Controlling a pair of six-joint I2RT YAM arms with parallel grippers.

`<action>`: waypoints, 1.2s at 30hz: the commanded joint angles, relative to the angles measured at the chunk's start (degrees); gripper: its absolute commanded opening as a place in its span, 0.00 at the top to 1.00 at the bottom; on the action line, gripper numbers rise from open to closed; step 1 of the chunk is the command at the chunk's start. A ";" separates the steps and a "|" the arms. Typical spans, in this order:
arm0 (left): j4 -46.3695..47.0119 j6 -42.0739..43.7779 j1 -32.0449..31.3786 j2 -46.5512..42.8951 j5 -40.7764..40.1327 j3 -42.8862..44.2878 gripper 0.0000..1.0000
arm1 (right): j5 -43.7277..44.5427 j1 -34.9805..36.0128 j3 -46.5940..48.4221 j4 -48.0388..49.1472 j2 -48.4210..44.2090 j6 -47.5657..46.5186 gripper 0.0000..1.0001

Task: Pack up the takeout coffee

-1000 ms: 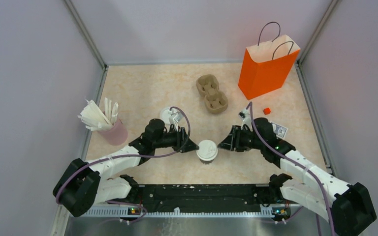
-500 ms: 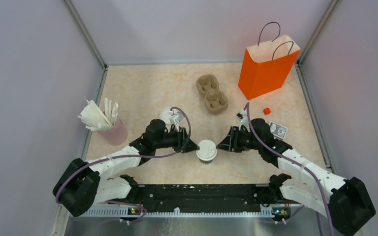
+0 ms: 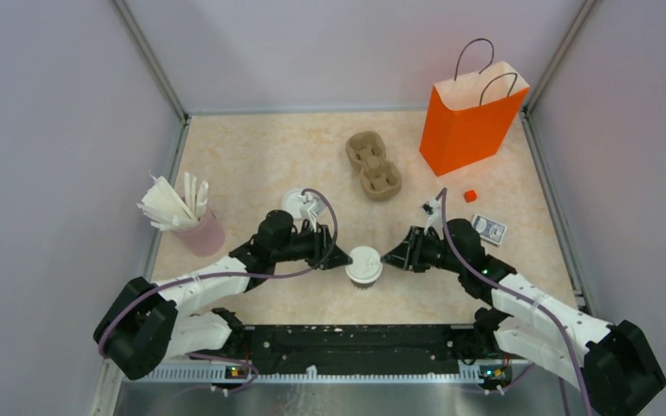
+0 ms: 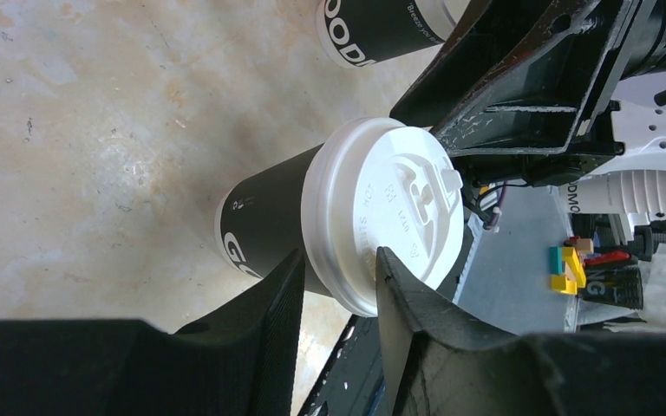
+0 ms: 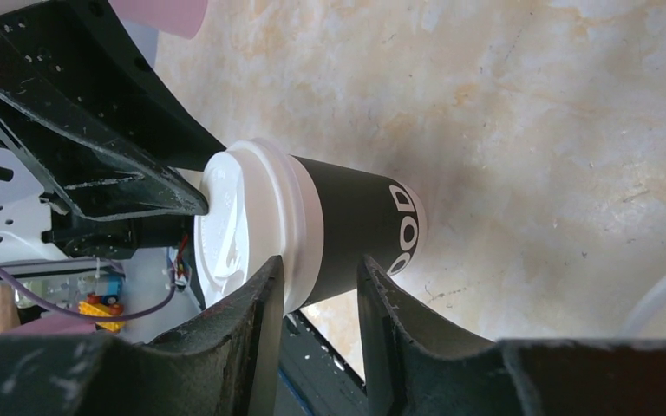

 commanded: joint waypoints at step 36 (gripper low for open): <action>-9.65 8.09 -1.14 1.81 -6.59 2.21 0.60 | 0.87 2.46 13.64 -9.91 2.03 -10.33 0.43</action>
